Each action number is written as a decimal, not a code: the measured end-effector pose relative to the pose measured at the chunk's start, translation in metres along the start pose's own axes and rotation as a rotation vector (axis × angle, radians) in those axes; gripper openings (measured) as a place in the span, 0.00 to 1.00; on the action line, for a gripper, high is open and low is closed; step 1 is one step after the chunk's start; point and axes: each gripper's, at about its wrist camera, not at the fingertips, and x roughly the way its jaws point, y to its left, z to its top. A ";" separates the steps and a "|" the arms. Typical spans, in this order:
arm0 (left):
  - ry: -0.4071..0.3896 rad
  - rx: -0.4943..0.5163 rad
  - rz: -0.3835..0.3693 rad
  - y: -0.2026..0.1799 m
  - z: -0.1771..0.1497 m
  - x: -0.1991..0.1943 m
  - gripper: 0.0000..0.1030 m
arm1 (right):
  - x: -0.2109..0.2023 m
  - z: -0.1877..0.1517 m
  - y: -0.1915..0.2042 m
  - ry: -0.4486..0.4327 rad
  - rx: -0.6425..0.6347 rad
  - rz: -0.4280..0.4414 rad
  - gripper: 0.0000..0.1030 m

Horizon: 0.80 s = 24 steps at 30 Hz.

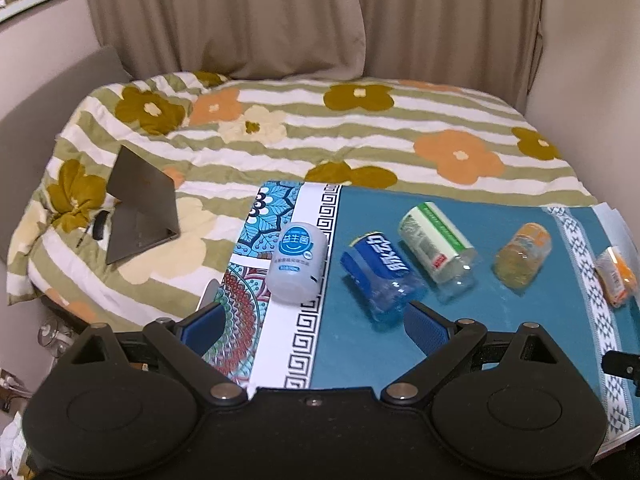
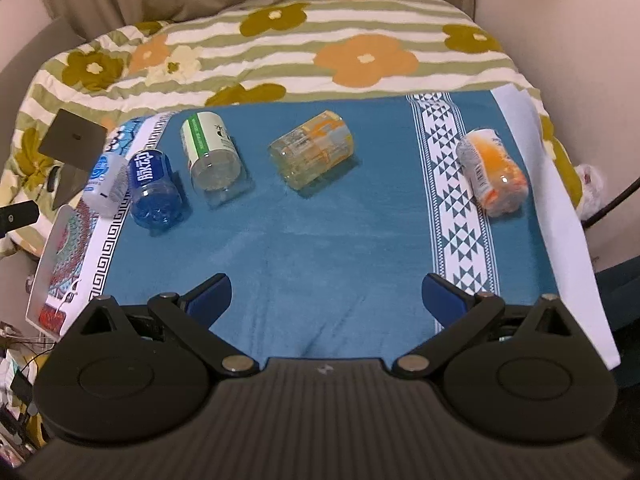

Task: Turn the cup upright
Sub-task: 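Move the left gripper to the white blue-labelled cup and grasp it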

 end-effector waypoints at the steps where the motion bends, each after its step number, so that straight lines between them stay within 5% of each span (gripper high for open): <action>1: 0.004 0.011 -0.011 0.004 0.004 0.007 0.95 | 0.002 0.002 0.005 0.000 0.001 -0.008 1.00; 15: 0.182 0.125 -0.087 0.037 0.047 0.139 0.88 | 0.059 0.028 0.051 0.074 0.080 -0.077 1.00; 24: 0.287 0.200 -0.138 0.032 0.046 0.183 0.75 | 0.088 0.031 0.051 0.128 0.162 -0.105 1.00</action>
